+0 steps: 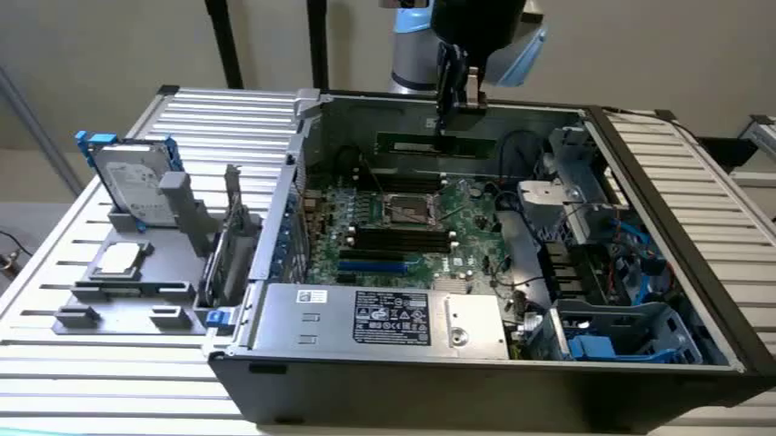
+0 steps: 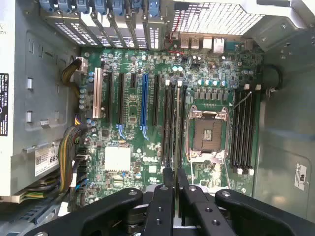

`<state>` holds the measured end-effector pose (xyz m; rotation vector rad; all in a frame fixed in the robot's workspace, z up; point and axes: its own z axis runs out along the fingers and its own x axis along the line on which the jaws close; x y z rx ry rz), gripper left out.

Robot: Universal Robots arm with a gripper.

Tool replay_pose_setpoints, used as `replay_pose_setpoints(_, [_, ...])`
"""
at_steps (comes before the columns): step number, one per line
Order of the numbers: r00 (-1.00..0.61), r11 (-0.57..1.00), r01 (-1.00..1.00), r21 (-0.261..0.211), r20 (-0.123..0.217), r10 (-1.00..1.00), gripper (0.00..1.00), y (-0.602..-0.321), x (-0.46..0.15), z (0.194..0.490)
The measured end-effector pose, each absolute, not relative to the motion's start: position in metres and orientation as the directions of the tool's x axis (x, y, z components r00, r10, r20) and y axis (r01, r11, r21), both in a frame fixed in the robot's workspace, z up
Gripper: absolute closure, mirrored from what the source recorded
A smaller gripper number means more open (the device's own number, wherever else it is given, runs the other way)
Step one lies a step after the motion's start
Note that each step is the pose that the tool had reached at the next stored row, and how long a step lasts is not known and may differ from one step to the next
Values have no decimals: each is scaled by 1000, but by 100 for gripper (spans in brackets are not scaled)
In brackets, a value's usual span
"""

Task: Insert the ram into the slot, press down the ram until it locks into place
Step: 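Insert the ram into the slot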

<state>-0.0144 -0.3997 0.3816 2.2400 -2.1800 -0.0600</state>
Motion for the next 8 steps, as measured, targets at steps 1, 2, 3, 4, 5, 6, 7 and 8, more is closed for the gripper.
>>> replay_pose_setpoints(1, [27, -27, -999, 38, -17, -999, 86, -400, -14, 382])
replay_pose_setpoints(2, [27, -27, -999, 38, -17, -999, 86, -400, -14, 382])
replay_pose_setpoints(3, [27, -27, -999, 38, -17, -999, 86, -400, -14, 382])
replay_pose_setpoints(4, [27, -27, -999, 38, -17, -999, 86, -400, -14, 382])
replay_pose_setpoints(5, [27, -27, -999, 38, -17, -999, 86, -400, -14, 382])
replay_pose_setpoints(6, [27, -27, -999, 38, -17, -999, 86, -400, -14, 382])
replay_pose_setpoints(7, [27, -27, -999, 38, -17, -999, 86, -400, -14, 382])
replay_pose_setpoints(8, [27, -27, -999, 38, -17, -999, 86, -400, -14, 382])
